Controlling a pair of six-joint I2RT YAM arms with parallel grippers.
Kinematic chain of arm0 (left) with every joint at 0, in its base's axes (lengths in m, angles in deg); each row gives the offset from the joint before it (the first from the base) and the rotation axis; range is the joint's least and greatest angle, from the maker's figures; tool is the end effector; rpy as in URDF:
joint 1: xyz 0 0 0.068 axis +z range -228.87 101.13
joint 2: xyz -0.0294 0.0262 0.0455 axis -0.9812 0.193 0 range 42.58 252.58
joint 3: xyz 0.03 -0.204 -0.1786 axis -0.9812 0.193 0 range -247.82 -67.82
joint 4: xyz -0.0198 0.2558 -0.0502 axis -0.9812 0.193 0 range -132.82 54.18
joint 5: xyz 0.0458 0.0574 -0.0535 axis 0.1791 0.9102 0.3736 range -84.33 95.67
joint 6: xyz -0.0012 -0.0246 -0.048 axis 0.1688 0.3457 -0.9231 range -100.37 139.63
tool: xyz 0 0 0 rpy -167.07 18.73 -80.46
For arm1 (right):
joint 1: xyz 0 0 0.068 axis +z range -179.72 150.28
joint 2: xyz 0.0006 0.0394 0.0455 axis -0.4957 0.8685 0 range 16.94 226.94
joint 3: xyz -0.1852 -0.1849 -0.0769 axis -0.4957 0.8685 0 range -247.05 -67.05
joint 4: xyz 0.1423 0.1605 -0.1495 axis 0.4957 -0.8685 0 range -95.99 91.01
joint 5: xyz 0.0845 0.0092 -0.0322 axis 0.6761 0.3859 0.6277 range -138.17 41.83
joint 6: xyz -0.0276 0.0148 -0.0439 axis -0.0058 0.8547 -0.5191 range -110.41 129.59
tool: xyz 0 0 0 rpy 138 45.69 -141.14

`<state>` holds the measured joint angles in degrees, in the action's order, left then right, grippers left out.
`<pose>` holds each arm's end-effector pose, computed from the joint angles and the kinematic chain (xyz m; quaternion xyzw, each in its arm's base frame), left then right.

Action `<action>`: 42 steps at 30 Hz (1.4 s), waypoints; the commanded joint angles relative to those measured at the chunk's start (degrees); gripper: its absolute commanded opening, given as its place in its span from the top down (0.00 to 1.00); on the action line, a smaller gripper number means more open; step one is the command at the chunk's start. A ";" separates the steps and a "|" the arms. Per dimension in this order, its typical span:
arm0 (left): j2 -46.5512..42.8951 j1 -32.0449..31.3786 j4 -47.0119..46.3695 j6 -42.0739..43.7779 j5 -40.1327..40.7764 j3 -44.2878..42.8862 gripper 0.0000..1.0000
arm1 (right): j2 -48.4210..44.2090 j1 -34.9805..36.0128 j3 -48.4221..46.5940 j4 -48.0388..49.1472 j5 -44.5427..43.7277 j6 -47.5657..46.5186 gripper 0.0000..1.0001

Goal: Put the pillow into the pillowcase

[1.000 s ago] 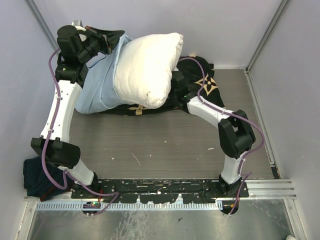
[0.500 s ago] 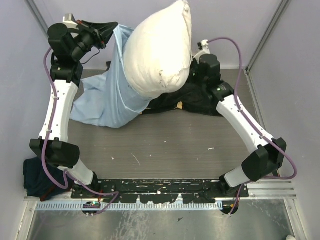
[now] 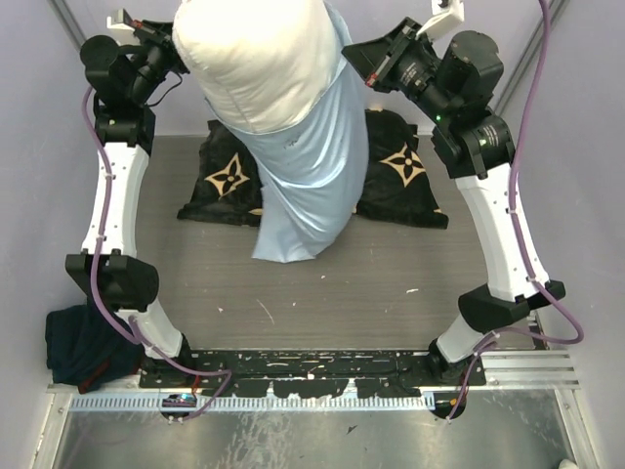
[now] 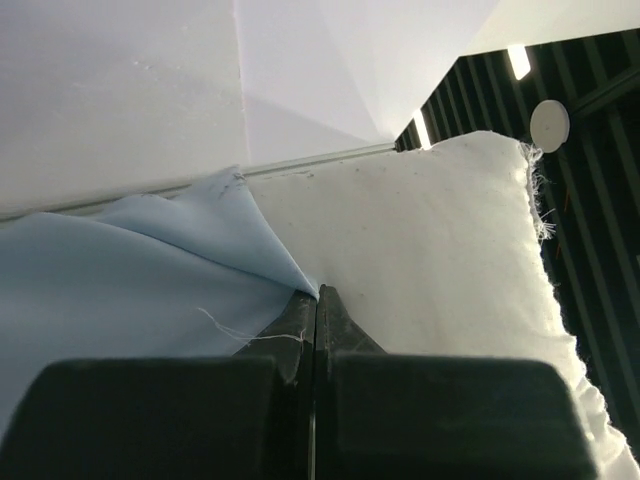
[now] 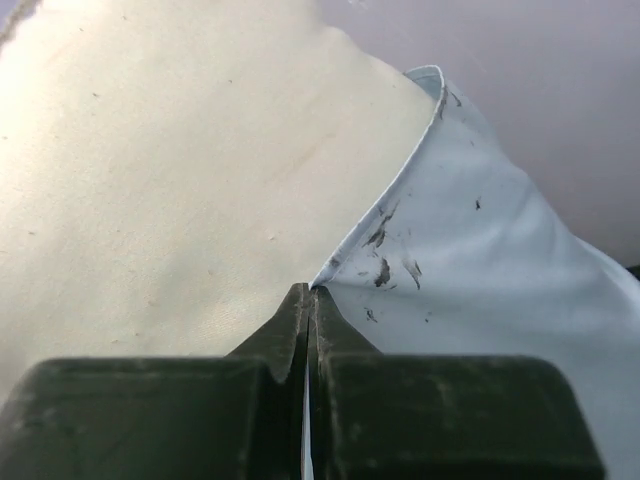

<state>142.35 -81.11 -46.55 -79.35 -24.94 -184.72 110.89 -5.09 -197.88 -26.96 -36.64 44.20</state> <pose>0.3780 -0.0329 0.5403 -0.2647 0.5261 -0.7088 0.3883 0.2749 0.1340 0.5887 -0.0198 0.6509 0.4304 0.6250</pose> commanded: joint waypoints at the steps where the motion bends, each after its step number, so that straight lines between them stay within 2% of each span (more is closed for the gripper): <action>1: 1.25 -0.13 -10.08 -5.76 -1.11 -2.40 1.00 | -3.87 -2.55 6.65 15.45 5.50 2.62 0.99; 4: 2.13 0.08 -18.55 -11.56 0.51 -0.71 1.00 | -6.53 -4.88 13.82 24.51 8.26 6.09 0.99; 7: 3.27 0.61 -20.73 -13.65 2.06 -3.71 1.00 | -5.94 -6.19 13.30 24.77 9.17 6.53 0.99; 12: 7.97 1.10 -20.61 -16.12 6.05 -16.29 1.00 | -3.08 -6.30 9.25 25.56 10.56 7.75 0.99; 14: 10.93 1.03 -19.93 -18.63 6.26 -24.41 1.00 | -4.30 -6.32 11.59 30.34 12.04 8.46 0.99; 17: 12.59 1.09 -21.90 -21.75 8.22 -28.19 1.00 | -6.49 -6.28 14.66 36.09 12.20 9.51 0.99; 20: 11.27 1.10 -23.22 -22.40 9.67 -24.83 1.00 | -7.10 -6.26 15.38 38.18 11.45 9.71 0.99; 22: 9.75 1.10 -23.80 -23.59 10.10 -19.76 1.00 | -6.00 -6.34 13.84 35.29 9.81 10.30 0.99; 26: 6.54 1.12 -29.33 -26.51 10.01 -14.46 1.00 | -7.19 -6.90 14.33 38.27 15.82 13.06 0.99; 29: 4.38 2.25 -21.14 -22.04 8.22 -12.75 1.00 | -8.84 -6.54 13.83 34.64 12.13 10.11 1.00; 31: 5.47 2.29 -23.70 -24.64 8.91 -8.55 1.00 | -5.10 -8.29 9.62 29.35 12.61 10.26 0.99; 33: 7.31 1.06 -32.13 -28.06 9.78 -7.15 1.00 | -4.15 -9.22 9.35 32.33 17.20 14.06 0.99; 34: 7.64 0.72 -33.30 -28.09 9.29 -7.52 1.00 | -5.83 -9.12 11.13 34.18 17.19 14.42 0.99; 38: 7.08 1.33 -31.23 -26.37 8.57 -6.49 1.00 | -10.66 -7.93 12.25 34.78 15.15 11.73 0.99; 42: 9.34 1.25 -33.82 -27.96 8.97 -4.81 1.00 | -12.28 -7.97 13.85 38.10 18.39 14.40 0.99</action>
<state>151.09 -80.50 -72.30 -99.43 -18.69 -189.82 105.69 -13.16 -183.32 -1.15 -20.43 56.09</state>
